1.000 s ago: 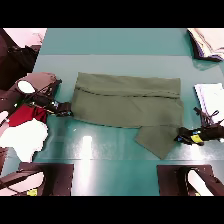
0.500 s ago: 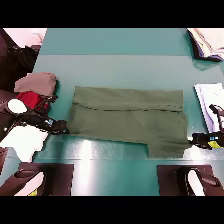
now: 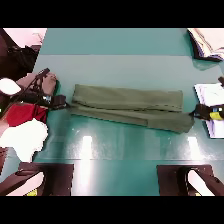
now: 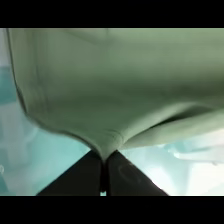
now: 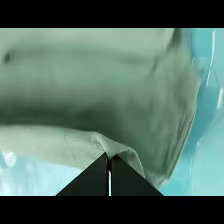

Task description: Fold the shirts.

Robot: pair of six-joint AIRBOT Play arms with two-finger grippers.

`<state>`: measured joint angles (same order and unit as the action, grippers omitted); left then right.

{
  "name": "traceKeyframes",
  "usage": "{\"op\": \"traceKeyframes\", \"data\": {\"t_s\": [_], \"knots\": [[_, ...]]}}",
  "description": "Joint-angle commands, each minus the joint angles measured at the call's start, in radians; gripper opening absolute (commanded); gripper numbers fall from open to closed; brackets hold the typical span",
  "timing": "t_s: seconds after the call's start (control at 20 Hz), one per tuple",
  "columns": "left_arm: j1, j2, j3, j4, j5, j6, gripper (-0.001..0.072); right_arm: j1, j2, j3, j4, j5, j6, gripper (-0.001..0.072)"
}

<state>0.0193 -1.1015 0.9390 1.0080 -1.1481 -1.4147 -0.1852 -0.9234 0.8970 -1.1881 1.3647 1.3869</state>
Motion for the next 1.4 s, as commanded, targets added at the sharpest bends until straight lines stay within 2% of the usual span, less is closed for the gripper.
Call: {"op": "traceKeyframes", "data": {"t_s": [0.0, 0.3, 0.5, 0.6, 0.65, 0.7, 0.75, 0.8, 0.9, 0.95, 1.0, 1.05, 1.1, 1.15, 1.25, 1.35], "knots": [[0.000, -0.161, 0.112, -0.045, 0.080, -0.002, 0.0021, 0.034, -0.171, 0.149, 0.015, -0.061, -0.011, 0.0012], [0.000, -0.378, 0.248, -0.105, 0.137, -0.001, 0.0022, 0.142, -0.428, 0.367, 0.011, -0.124, -0.006, 0.0012], [0.000, -0.417, 0.264, -0.112, 0.241, 0.000, 0.0023, 0.165, -0.576, 0.496, 0.014, -0.124, 0.013, 0.0014], [0.000, -0.417, 0.264, -0.132, 0.298, -0.001, 0.0036, 0.164, -0.623, 0.536, 0.039, -0.126, 0.058, 0.0015], [0.002, -0.417, 0.264, -0.156, 0.318, 0.000, 0.0314, 0.158, -0.639, 0.551, 0.074, -0.129, 0.083, 0.0023], [0.002, -0.417, 0.264, -0.193, 0.341, -0.002, 0.0692, 0.144, -0.653, 0.568, 0.132, -0.132, 0.082, 0.0185], [0.002, -0.415, 0.267, -0.238, 0.354, -0.002, 0.0699, 0.125, -0.664, 0.584, 0.191, -0.132, 0.080, 0.0467], [0.002, -0.414, 0.277, -0.264, 0.350, 0.000, 0.0608, 0.108, -0.668, 0.598, 0.232, -0.124, 0.077, 0.0537], [0.002, -0.414, 0.322, -0.281, 0.288, 0.008, 0.0463, 0.062, -0.654, 0.608, 0.282, -0.090, 0.035, 0.0536], [0.002, -0.414, 0.345, -0.282, 0.241, 0.034, 0.0367, 0.034, -0.637, 0.602, 0.269, -0.058, 0.011, 0.0536], [0.002, -0.414, 0.363, -0.283, 0.196, 0.057, 0.0247, 0.001, -0.618, 0.582, 0.272, -0.025, -0.019, 0.0536], [0.000, -0.414, 0.372, -0.284, 0.156, 0.074, 0.0073, -0.031, -0.601, 0.553, 0.271, 0.001, -0.043, 0.0536], [-0.005, -0.414, 0.375, -0.284, 0.128, 0.089, 0.0023, -0.068, -0.589, 0.516, 0.271, 0.028, -0.074, 0.0536], [-0.014, -0.414, 0.375, -0.282, 0.106, 0.088, 0.0024, -0.098, -0.587, 0.478, 0.272, 0.048, -0.102, 0.0537], [-0.043, -0.414, 0.375, -0.281, 0.077, 0.088, 0.0023, -0.163, -0.605, 0.395, 0.275, 0.056, -0.148, 0.0653], [-0.089, -0.414, 0.375, -0.279, 0.079, 0.088, 0.0024, -0.200, -0.645, 0.343, 0.282, 0.029, -0.169, 0.0653]]}}
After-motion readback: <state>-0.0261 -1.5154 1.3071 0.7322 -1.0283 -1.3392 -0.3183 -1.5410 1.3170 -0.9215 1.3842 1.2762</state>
